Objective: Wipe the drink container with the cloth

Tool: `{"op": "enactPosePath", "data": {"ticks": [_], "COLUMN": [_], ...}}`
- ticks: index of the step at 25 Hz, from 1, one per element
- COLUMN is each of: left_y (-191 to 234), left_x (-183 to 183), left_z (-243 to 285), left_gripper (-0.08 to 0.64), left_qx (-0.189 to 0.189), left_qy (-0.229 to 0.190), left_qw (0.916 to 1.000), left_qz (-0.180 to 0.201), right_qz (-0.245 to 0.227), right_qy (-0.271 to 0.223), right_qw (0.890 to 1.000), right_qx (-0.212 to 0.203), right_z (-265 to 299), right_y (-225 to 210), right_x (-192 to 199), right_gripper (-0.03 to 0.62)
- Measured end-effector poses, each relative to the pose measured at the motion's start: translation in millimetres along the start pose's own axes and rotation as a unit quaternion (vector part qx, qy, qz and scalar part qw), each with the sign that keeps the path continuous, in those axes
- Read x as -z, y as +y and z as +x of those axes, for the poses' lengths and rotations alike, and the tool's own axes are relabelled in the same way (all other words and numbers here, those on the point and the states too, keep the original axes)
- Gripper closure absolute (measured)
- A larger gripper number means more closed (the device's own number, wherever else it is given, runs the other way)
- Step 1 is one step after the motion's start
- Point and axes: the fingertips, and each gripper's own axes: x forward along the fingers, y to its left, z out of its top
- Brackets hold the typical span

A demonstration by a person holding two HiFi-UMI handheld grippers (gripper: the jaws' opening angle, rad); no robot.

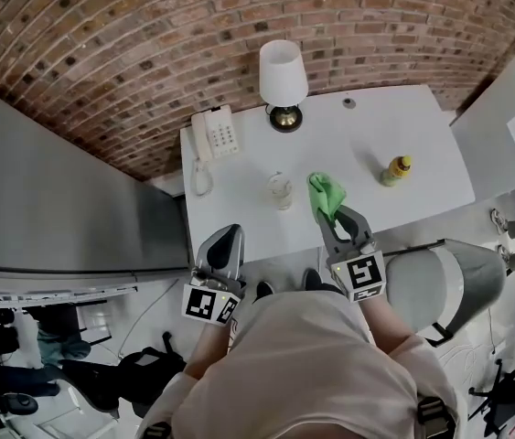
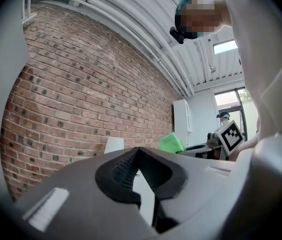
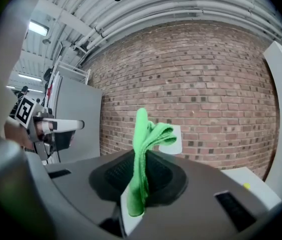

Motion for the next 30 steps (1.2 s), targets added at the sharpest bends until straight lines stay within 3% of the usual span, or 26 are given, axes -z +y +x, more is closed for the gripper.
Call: {"op": "enactPosePath", "data": {"ticks": [6,17,27,30], "left_y": [7,35,52,55], "left_x": [-1,7,14,17], "left_z": [7,-8,-19,-21], "left_gripper": [0.551,0.551,0.551,0.551], "left_qx": [-0.009,-0.051,-0.086,-0.094], "left_qy": [0.009,0.032,0.051,0.057], "left_qw": [0.9999,0.9982,0.9949,0.9938], "left_qz": [0.006,-0.004,-0.011,-0.017], "right_qz": [-0.006,0.039,0.068,0.043], "right_qy": [0.031,0.135,0.248,0.278], "right_qw": [0.999,0.99,0.966,0.959], "right_qx": [-0.006,-0.028,-0.033,-0.038], "right_z": [24,80,123,133], "right_y": [-10,-19,-14,-8], "right_x": [40,152,242,265], "right_gripper": [0.538,0.538,0.538,0.538]}}
